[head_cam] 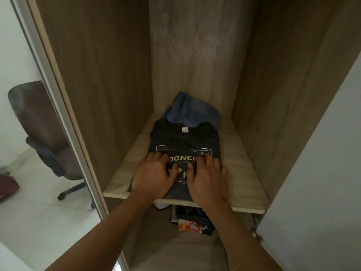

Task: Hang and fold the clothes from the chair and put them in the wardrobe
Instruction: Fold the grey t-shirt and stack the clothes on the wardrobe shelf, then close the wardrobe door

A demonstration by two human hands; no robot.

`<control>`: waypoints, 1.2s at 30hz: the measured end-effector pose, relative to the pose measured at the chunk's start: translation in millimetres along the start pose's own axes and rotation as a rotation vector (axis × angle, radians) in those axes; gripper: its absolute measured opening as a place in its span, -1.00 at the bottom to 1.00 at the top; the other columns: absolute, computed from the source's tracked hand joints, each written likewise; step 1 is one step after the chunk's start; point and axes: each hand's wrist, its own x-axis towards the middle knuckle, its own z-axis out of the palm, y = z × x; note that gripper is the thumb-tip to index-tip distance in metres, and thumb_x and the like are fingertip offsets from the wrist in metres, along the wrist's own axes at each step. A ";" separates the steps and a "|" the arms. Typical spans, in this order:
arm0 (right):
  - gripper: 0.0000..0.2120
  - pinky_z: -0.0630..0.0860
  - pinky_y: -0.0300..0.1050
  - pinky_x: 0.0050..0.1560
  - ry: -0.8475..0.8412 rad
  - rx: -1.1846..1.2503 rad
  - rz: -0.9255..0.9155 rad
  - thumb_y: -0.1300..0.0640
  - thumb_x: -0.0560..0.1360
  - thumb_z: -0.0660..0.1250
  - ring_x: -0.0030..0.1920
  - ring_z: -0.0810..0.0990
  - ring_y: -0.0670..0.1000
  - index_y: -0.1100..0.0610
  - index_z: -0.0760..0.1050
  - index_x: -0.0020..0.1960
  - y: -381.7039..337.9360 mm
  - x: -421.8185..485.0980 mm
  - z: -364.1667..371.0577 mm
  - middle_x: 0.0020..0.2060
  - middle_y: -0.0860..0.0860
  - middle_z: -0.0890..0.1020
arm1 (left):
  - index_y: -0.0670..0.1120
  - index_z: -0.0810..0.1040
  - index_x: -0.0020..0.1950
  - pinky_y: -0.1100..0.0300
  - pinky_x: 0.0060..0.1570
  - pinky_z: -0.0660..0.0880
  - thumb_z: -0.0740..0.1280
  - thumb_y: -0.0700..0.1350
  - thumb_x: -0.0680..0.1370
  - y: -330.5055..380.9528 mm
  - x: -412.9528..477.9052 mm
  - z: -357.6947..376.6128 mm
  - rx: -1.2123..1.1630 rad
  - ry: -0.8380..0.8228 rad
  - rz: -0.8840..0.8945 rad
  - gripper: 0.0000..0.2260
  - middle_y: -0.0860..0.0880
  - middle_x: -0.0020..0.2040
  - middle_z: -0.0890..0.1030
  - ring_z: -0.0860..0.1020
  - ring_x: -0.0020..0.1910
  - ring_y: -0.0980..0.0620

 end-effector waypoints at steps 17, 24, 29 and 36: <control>-0.56 0.03 0.27 0.51 -0.200 0.251 -0.030 -0.10 0.68 0.00 0.56 0.11 0.05 -0.02 0.24 0.52 21.1 -49.6 -39.0 0.55 -0.02 0.22 | 0.02 0.14 0.61 -0.11 0.54 0.08 0.10 0.23 0.64 19.6 -57.0 -48.0 -0.018 -0.329 -0.028 -0.42 -0.03 0.61 0.16 0.08 0.59 -0.07; -0.58 0.25 0.28 0.43 -0.220 0.259 -0.018 -0.02 0.64 0.13 0.46 0.32 0.09 0.03 0.28 0.47 1.3 -147.1 -107.1 0.48 0.02 0.32 | 0.00 0.19 0.58 -0.12 0.44 0.30 0.24 0.18 0.60 35.1 -149.0 -129.4 -0.091 -0.307 -0.016 -0.40 -0.05 0.56 0.26 0.28 0.51 -0.08; -0.60 0.31 0.19 0.42 -0.189 0.236 0.002 -0.02 0.64 0.17 0.38 0.41 0.09 -0.01 0.29 0.46 -18.5 -216.5 -183.9 0.42 0.01 0.39 | -0.02 0.22 0.57 -0.10 0.34 0.43 0.30 0.18 0.57 46.6 -203.6 -201.8 -0.144 -0.268 -0.002 -0.37 -0.06 0.52 0.34 0.41 0.41 -0.11; -0.58 0.12 0.28 0.47 0.036 0.186 -0.073 -0.02 0.67 0.09 0.48 0.27 0.08 0.02 0.25 0.50 -26.9 -246.2 -332.9 0.47 0.02 0.33 | -0.04 0.15 0.59 -0.07 0.35 0.41 0.36 0.20 0.53 102.5 -213.1 -303.7 -0.231 -0.160 0.148 -0.26 -0.06 0.54 0.26 0.35 0.44 -0.08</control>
